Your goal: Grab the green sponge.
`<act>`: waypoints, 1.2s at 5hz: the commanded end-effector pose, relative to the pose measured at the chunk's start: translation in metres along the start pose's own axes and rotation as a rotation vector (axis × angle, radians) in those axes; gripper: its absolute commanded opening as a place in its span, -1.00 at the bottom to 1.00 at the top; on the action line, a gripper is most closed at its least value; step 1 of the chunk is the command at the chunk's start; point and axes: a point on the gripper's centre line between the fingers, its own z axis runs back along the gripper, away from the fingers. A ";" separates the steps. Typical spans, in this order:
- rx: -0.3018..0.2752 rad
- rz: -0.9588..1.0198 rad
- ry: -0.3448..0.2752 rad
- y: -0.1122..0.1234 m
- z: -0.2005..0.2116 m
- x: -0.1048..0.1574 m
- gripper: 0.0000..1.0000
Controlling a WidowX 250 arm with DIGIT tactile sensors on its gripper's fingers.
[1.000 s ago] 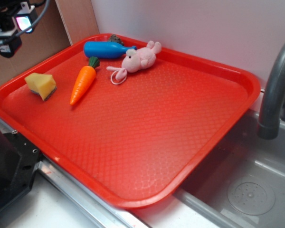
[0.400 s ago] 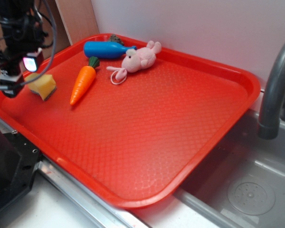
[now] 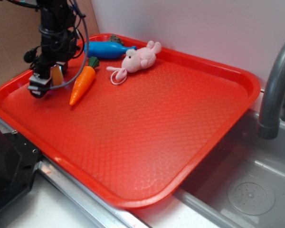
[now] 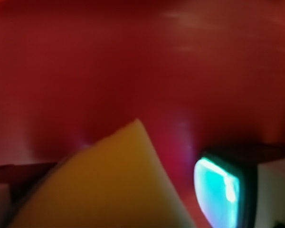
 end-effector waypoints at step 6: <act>-0.023 0.596 -0.304 -0.062 0.249 0.055 -1.00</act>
